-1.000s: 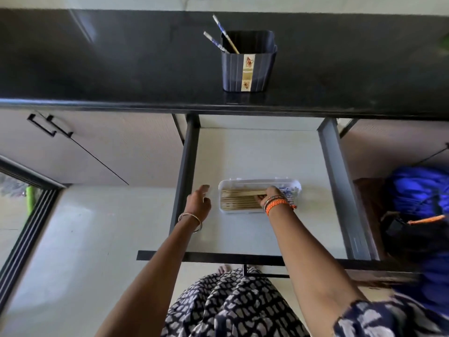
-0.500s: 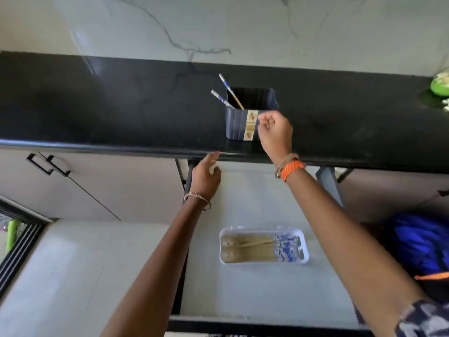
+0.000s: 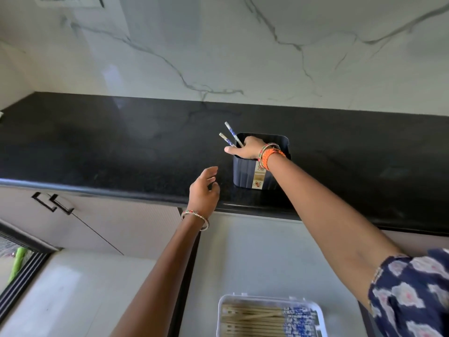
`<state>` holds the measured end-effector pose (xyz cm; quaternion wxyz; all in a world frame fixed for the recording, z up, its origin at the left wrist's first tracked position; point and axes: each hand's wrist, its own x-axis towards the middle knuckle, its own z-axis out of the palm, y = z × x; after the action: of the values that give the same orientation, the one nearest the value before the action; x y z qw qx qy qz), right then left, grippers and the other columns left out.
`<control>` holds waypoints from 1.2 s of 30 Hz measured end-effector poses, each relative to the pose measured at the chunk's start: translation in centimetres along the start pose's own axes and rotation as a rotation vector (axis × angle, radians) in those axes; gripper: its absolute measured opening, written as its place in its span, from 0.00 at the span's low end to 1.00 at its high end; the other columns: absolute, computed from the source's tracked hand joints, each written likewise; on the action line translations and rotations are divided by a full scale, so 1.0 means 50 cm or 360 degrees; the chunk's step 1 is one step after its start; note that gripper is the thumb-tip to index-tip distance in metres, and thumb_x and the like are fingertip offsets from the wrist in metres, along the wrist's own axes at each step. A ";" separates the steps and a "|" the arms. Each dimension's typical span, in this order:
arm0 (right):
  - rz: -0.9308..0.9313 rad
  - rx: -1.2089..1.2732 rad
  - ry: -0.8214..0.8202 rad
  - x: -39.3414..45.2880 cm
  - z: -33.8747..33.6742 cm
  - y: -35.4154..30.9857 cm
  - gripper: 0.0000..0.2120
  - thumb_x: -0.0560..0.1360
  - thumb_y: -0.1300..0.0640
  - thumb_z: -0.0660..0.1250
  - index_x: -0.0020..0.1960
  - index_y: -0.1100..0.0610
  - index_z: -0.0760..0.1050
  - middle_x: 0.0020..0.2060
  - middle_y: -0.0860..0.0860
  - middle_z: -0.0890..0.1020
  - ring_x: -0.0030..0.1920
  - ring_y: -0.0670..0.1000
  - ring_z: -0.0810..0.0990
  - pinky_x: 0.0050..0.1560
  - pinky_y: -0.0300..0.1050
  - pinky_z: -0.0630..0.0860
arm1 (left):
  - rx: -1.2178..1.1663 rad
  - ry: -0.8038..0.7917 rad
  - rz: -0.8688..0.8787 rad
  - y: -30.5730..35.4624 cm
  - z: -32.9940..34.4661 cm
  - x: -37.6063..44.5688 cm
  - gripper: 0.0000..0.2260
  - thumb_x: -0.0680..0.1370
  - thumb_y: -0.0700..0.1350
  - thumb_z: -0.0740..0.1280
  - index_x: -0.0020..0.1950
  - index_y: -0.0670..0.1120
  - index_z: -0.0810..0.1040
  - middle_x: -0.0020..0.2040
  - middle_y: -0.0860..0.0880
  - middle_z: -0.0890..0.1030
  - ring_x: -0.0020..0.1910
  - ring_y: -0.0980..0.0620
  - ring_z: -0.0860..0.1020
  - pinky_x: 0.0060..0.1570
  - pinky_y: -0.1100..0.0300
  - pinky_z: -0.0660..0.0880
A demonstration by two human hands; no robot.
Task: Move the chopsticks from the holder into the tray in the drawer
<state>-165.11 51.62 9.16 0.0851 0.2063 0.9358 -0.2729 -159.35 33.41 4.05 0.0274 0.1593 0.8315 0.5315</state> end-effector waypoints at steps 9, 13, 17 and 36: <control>-0.0178 0.0192 0.0310 -0.031 -0.041 0.004 0.10 0.77 0.57 0.65 0.47 0.65 0.77 0.44 0.60 0.84 0.46 0.60 0.84 0.47 0.55 0.81 | 0.0010 -0.0026 -0.0063 -0.018 0.008 -0.022 0.17 0.75 0.31 0.58 0.61 0.43 0.74 0.61 0.44 0.78 0.60 0.48 0.76 0.54 0.62 0.74; -0.0419 0.0554 0.0812 -0.125 -0.106 -0.018 0.10 0.76 0.62 0.62 0.46 0.66 0.80 0.42 0.54 0.84 0.46 0.58 0.84 0.49 0.53 0.81 | -0.0036 -0.0042 -0.0056 -0.009 0.008 -0.050 0.17 0.75 0.30 0.58 0.60 0.43 0.75 0.60 0.45 0.79 0.58 0.51 0.76 0.57 0.57 0.76; -0.0543 0.1499 0.1170 -0.279 -0.146 -0.006 0.06 0.78 0.62 0.63 0.44 0.62 0.76 0.40 0.58 0.84 0.42 0.55 0.84 0.39 0.47 0.82 | -0.0180 -0.0031 -0.0160 -0.027 0.021 -0.129 0.15 0.75 0.32 0.60 0.58 0.42 0.76 0.57 0.44 0.80 0.55 0.50 0.77 0.56 0.56 0.75; 0.1542 0.2593 0.0297 -0.545 0.504 0.330 0.08 0.81 0.64 0.53 0.50 0.61 0.71 0.52 0.58 0.70 0.44 0.55 0.75 0.41 0.45 0.81 | 0.0177 -0.0443 -0.0949 -0.283 0.073 -0.513 0.12 0.76 0.40 0.64 0.59 0.41 0.74 0.56 0.37 0.80 0.52 0.39 0.79 0.52 0.45 0.78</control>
<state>-132.25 41.25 -12.36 -0.0560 0.5885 0.2735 -0.7588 -137.60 23.62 -13.31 0.2863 -0.0188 0.8575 0.4269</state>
